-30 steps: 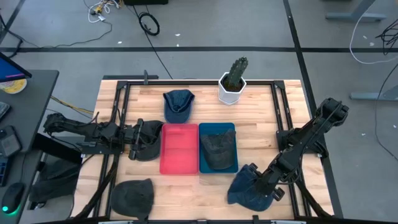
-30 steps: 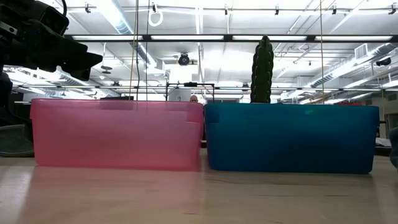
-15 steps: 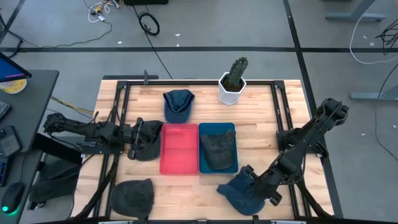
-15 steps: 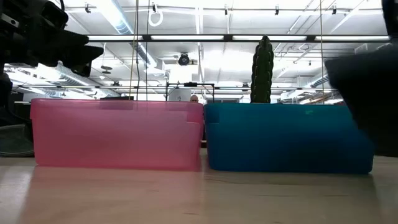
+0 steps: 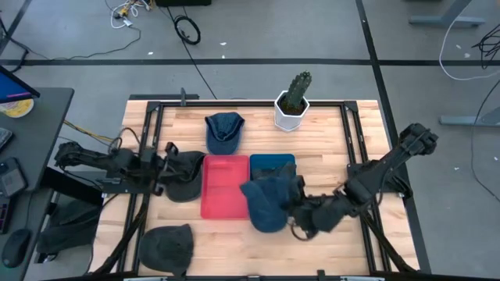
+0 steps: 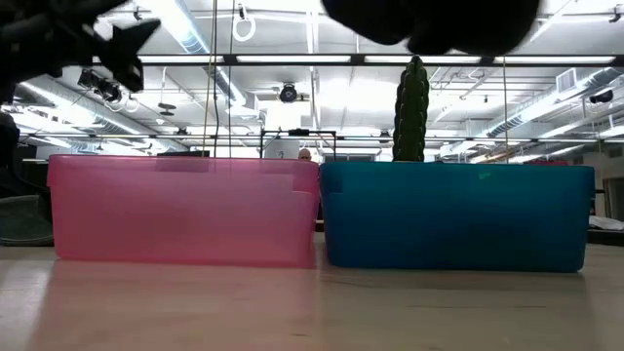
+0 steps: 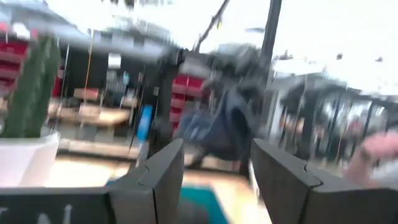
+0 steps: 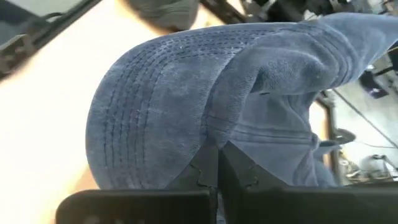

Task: Pick & Place hat
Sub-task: Put the bottom right dark blue cap into the red bin, then put the top gray cap into the blue bin

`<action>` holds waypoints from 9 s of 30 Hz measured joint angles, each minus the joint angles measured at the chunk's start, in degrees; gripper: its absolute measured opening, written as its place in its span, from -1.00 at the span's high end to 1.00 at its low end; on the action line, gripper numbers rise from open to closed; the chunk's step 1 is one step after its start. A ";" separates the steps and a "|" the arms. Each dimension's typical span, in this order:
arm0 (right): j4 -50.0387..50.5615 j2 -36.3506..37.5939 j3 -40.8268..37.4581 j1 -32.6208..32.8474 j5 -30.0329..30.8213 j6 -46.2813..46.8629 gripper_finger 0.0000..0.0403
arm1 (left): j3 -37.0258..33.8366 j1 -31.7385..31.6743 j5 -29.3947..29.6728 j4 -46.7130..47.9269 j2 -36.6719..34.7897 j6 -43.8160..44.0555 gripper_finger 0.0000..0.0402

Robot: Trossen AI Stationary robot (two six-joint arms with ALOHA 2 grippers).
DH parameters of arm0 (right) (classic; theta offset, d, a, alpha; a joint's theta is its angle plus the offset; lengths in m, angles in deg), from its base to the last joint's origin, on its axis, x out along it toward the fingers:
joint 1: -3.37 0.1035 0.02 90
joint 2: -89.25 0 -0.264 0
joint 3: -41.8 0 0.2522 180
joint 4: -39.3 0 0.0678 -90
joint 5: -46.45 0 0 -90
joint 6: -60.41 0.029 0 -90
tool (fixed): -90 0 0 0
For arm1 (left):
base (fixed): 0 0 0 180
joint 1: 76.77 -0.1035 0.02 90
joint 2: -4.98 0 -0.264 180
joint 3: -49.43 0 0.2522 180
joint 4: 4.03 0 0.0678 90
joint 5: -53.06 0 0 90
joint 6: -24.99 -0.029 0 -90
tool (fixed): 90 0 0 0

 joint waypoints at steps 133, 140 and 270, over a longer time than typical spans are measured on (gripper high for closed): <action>15.67 9.14 -0.88 -3.34 -3.19 7.84 0.19 | 79.04 15.32 22.62 81.19 85.36 10.98 0.97; 14.09 9.14 -0.88 -3.36 -3.16 6.68 0.18 | 62.04 12.34 15.63 64.48 77.17 1.18 0.97; -8.77 44.42 -21.58 -5.01 5.42 -4.19 0.18 | 54.18 29.54 66.61 73.87 49.66 18.81 0.42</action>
